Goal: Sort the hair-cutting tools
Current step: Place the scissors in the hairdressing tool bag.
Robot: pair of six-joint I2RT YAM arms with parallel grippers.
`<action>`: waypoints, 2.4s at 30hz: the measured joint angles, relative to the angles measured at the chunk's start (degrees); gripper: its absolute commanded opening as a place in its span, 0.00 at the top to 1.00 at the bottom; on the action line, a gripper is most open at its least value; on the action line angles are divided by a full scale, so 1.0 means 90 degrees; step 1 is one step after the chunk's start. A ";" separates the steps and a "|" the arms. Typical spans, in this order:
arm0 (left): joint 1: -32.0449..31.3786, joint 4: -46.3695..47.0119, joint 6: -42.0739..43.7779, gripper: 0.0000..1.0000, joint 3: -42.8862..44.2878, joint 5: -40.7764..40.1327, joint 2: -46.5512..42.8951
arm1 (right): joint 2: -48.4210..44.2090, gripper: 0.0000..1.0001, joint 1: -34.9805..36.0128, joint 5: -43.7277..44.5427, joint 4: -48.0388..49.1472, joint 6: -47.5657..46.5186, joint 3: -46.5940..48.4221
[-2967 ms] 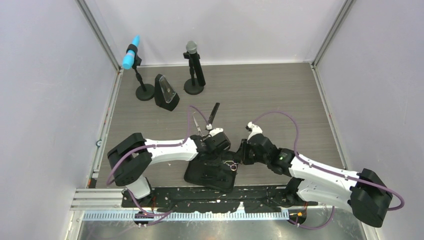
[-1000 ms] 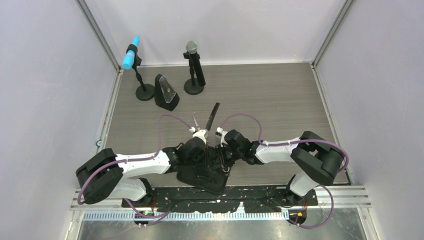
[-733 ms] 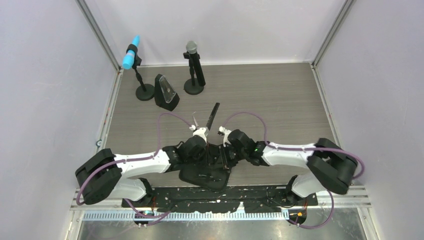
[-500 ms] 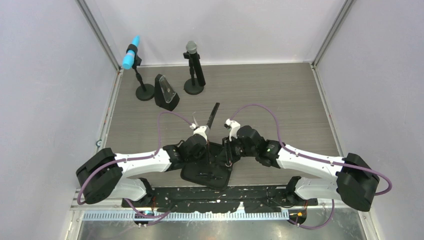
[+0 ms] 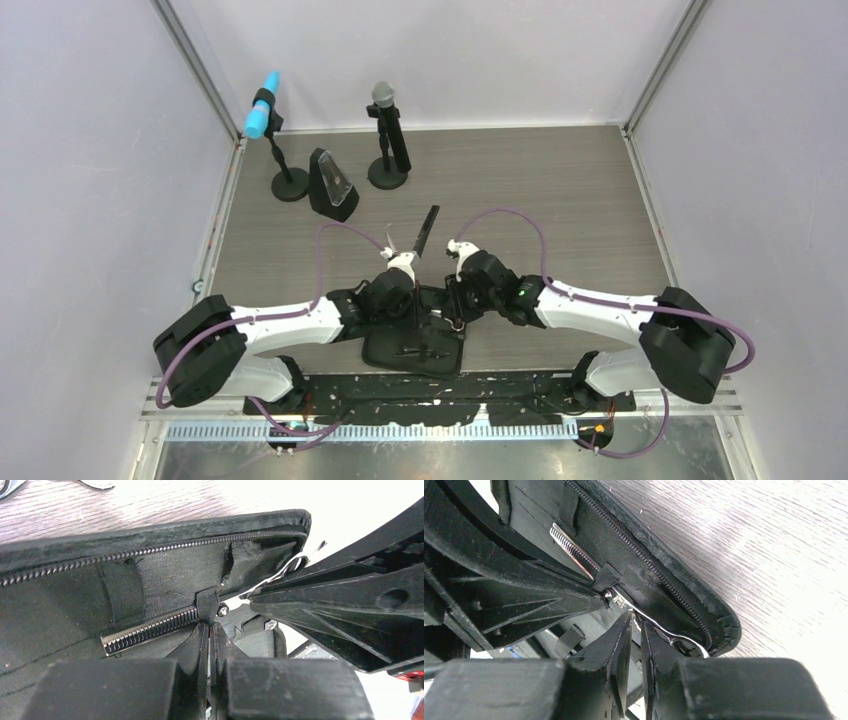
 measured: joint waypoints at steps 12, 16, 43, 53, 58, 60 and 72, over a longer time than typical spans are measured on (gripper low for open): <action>-0.0002 0.0044 0.0134 1.00 0.0000 0.0066 0.0010 | 0.0908 0.80 -0.0024 -0.0811 0.0767 -0.0007 -0.0007; -0.0002 0.0056 0.0136 1.00 0.0000 0.0068 0.0058 | 0.0831 0.78 -0.0027 -0.0988 0.0811 -0.0007 -0.0095; -0.0002 0.0289 0.0238 1.00 0.0000 0.0340 0.0126 | 0.0517 0.78 -0.0340 -0.1039 0.0469 -0.0923 0.0223; -0.0046 0.0330 0.0306 1.00 -0.0233 0.0440 0.0044 | 0.0792 0.87 -0.0289 -0.1610 0.0916 -0.0879 0.0036; -0.0046 0.0410 0.0304 1.00 -0.0355 0.0325 -0.0112 | 0.1001 0.88 -0.0049 -0.1875 0.1086 -0.0748 -0.0087; -0.0041 0.0563 0.0299 1.00 -0.0355 0.0277 -0.0204 | 0.1183 0.87 0.0095 -0.1940 0.1107 -0.0695 -0.0085; -0.0041 0.0709 0.0296 1.00 -0.0391 0.0151 -0.0333 | 0.0699 0.69 0.0257 -0.1676 0.0685 -0.0648 0.0005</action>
